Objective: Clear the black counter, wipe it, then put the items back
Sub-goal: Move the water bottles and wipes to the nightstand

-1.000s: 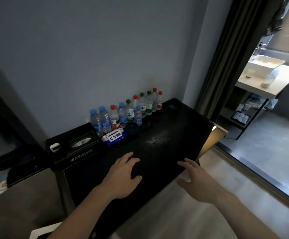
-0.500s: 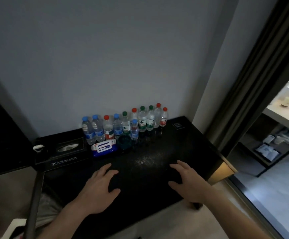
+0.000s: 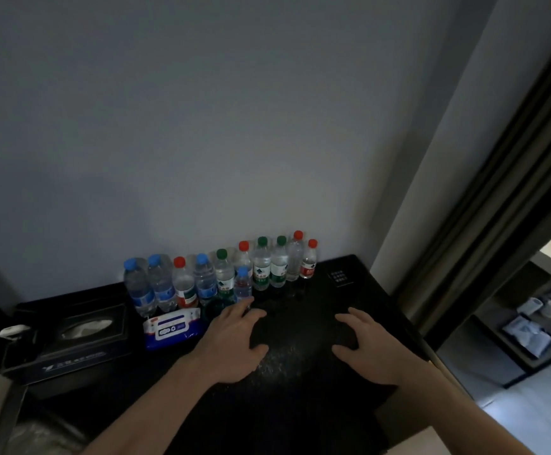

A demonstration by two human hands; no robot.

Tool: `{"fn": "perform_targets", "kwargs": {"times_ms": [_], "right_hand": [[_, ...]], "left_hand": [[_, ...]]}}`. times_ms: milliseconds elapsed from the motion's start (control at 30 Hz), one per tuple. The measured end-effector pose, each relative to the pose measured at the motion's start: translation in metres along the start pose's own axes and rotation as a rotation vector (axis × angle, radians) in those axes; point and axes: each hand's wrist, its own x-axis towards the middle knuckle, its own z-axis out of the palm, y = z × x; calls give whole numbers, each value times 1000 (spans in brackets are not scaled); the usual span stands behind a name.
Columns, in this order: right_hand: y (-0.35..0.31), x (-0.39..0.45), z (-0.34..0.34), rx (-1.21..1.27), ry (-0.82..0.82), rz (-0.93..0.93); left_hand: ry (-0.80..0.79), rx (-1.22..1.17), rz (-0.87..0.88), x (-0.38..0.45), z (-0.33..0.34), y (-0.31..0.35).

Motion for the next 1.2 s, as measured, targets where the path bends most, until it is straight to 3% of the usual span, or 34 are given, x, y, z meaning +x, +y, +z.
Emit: {"fn": "perform_targets", "kwargs": {"times_ms": [200, 700, 967, 1200], "right_hand": [[21, 71, -29, -10, -25, -25], [84, 273, -100, -74, -59, -196], [90, 371, -97, -70, -84, -264], [80, 416, -90, -228, -116, -392]], "left_hand": [[28, 17, -1, 71, -13, 16], [102, -98, -221, 299, -6, 67], [2, -48, -346, 396, 18, 61], [-37, -60, -368, 438, 36, 44]]}}
